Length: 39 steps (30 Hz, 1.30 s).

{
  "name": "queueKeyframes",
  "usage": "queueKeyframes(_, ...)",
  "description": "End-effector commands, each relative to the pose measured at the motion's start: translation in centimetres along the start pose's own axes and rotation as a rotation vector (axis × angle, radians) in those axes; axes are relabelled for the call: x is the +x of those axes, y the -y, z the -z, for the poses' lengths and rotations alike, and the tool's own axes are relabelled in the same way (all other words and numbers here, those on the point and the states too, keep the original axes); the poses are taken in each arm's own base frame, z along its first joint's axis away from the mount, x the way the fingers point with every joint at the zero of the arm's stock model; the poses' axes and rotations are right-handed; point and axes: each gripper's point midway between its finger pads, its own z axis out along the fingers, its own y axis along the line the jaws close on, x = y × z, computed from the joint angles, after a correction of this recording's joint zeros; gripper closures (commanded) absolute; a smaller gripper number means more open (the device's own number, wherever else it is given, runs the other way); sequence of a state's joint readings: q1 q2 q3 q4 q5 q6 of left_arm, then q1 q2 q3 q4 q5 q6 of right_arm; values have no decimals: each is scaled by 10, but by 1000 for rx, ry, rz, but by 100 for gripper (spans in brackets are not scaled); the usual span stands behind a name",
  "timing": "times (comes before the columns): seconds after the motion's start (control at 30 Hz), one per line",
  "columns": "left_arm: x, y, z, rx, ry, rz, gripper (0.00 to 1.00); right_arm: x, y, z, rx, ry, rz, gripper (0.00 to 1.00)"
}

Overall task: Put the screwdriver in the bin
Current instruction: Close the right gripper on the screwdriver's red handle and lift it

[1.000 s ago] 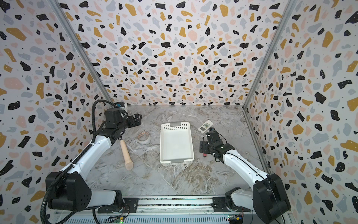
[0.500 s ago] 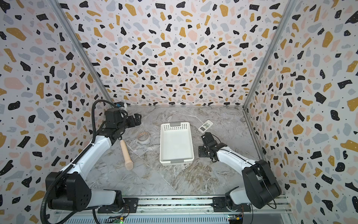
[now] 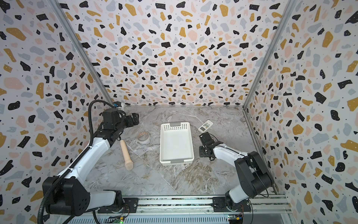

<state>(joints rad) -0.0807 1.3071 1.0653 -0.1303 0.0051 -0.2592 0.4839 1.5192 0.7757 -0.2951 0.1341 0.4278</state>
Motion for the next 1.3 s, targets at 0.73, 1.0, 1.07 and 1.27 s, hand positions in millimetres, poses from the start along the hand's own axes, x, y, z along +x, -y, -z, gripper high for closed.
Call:
queueKeyframes(0.73,-9,-12,11,-79,45,-46,0,-17,-4,-2,-3,13,14,72)
queueKeyframes(1.0,-9,-11,10,-73,43,-44,0,-26,-2,19,-7,52,5,79)
queueKeyframes(1.07,-8,-11,10,-72,39,-44,0,-29,-1,26,-5,63,5,80)
queueKeyframes(1.27,-8,-10,9,-68,38,-43,0,-43,2,52,-3,122,-1,81)
